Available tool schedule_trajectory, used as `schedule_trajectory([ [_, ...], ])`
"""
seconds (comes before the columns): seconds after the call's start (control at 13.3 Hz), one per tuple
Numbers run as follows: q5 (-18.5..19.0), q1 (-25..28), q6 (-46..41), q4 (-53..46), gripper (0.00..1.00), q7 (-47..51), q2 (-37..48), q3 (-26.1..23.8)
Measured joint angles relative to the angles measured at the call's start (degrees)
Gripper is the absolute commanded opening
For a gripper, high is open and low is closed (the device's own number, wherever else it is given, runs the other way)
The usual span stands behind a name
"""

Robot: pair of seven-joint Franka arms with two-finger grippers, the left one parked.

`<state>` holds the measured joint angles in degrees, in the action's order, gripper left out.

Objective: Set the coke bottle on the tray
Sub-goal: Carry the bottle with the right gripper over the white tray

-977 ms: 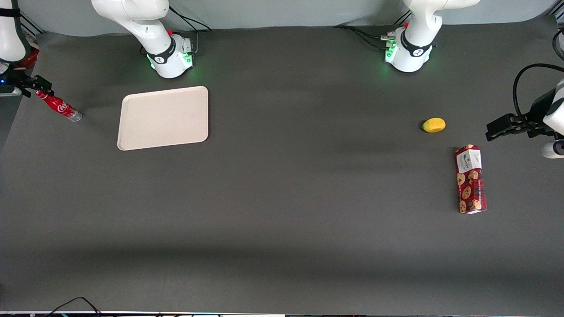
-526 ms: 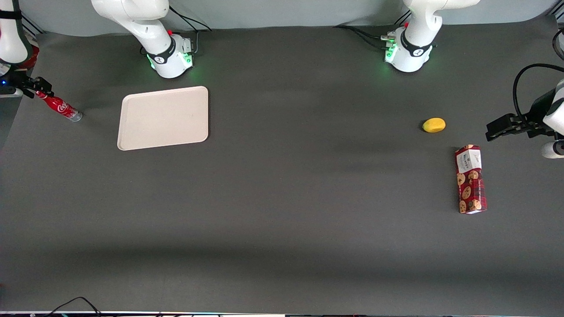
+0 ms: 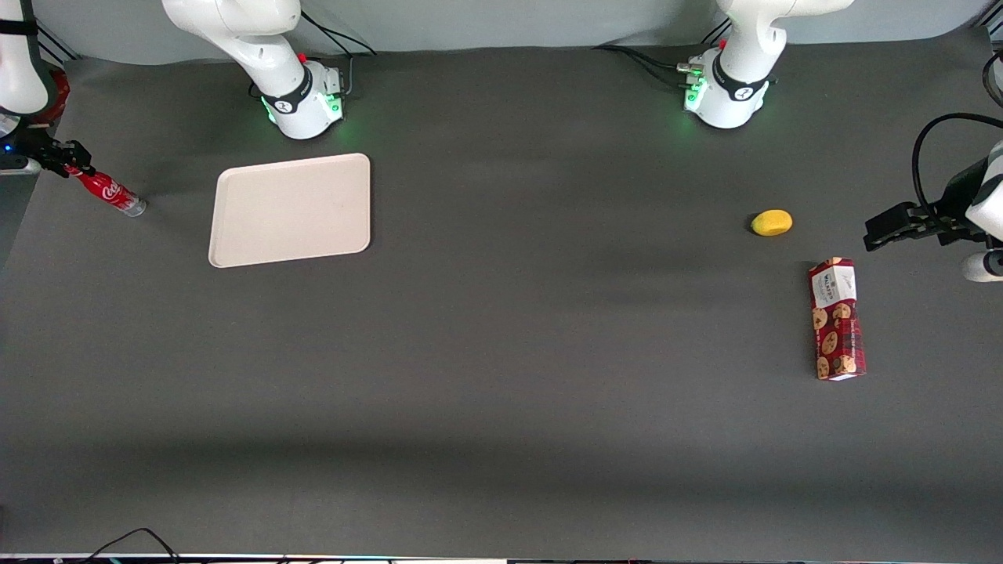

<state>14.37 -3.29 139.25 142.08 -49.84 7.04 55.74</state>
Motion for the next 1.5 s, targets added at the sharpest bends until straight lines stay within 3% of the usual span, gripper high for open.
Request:
schedule_trajectory([
  [0.53, -1.17, 0.10, -1.52, -0.39, 0.00, 0.03, -0.06, -0.47],
  [0.68, -1.35, 0.48, -4.97, -2.25, 0.00, 0.04, -0.02, -1.22],
  [0.83, -1.41, 0.63, -13.89, -9.23, 0.00, 0.06, 0.18, -3.25],
  [1.05, -1.88, 0.74, -28.81, -24.23, 0.00, 2.57, 0.67, -9.54],
  [1.28, -2.59, 1.05, -38.33, -32.41, 0.00, 12.89, 0.93, -19.51],
  [1.5, -7.82, 1.49, -44.79, -36.45, 0.00, 23.85, 1.15, -30.21],
])
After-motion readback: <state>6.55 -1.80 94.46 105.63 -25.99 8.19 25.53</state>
